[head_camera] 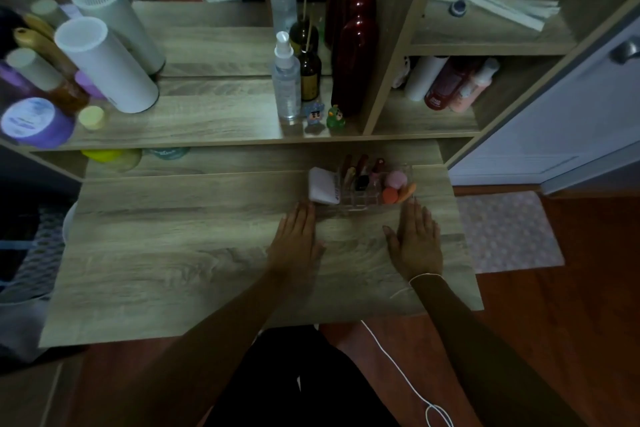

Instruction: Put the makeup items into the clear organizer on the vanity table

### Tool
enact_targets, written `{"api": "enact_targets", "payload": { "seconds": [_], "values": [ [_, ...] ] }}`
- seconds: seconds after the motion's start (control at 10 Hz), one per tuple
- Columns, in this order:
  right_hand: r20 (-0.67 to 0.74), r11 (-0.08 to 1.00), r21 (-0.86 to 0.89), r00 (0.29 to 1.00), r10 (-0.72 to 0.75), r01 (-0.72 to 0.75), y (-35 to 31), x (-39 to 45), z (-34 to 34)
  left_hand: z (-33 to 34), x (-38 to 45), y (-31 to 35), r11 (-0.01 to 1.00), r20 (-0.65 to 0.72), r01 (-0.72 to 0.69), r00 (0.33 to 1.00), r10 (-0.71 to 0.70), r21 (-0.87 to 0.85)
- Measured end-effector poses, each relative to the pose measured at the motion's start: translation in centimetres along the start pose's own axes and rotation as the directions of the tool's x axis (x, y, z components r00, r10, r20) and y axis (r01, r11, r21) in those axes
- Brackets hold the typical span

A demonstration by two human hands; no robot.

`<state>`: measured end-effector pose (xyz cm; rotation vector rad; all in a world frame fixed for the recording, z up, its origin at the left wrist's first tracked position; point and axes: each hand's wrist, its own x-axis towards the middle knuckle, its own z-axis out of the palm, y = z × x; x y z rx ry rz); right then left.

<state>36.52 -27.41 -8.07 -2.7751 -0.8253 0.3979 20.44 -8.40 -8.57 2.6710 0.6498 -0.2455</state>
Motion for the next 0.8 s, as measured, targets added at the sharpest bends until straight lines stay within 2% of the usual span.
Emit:
{"api": "enact_targets", "payload": {
  "seconds": [0.5,0.8],
  "values": [
    [-0.005,0.997,0.056,0.999,0.047,-0.047,-0.2,0.5,1.3,-0.2,0.0,-0.3,1.000,0.016,-0.019,1.000,0.020,-0.019],
    [0.018,0.966,0.087,0.970,0.244,-0.245,-2.3,-2.4,2.0,-0.6,-1.7,-2.5,0.999,0.070,-0.045,0.997,0.043,0.022]
  ]
}}
